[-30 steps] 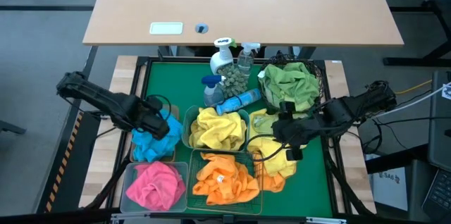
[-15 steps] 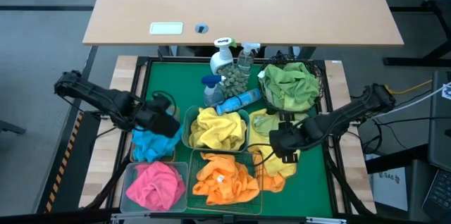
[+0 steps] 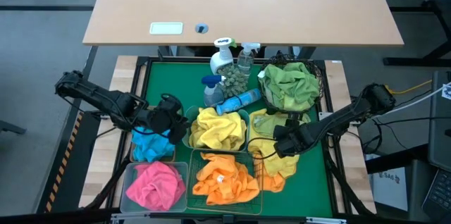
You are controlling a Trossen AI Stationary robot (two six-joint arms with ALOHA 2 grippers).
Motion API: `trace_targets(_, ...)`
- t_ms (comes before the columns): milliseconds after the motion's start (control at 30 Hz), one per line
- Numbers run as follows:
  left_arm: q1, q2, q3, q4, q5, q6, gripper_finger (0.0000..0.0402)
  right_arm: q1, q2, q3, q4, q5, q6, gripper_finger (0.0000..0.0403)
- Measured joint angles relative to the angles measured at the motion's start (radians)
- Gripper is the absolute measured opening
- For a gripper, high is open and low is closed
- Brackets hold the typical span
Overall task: Sort microfiber towel by color & place in baskets
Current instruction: Put the green microfiber towel into the black wire basket
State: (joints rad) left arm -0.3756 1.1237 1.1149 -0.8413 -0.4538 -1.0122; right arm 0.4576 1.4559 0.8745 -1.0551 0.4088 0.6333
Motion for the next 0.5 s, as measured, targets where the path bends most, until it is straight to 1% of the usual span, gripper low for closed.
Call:
trace_targets(300, 0.000, 0.000, 0.000, -0.001, -0.001, 0.005, 0.0140, 0.000, 0.000, -0.157, 0.038, -0.001, 0.157, 0.0198)
trace_targets(433, 0.000, 0.000, 0.000, -0.001, -0.001, 0.005, 0.0140, 0.000, 0.000, -0.206, 0.122, -0.049, 0.165, 0.0193)
trace_targets(500, 0.000, 0.000, 0.000, -0.001, -0.001, 0.005, 0.0140, 0.000, -0.001, -0.222, 0.160, -0.073, 0.147, 0.0180)
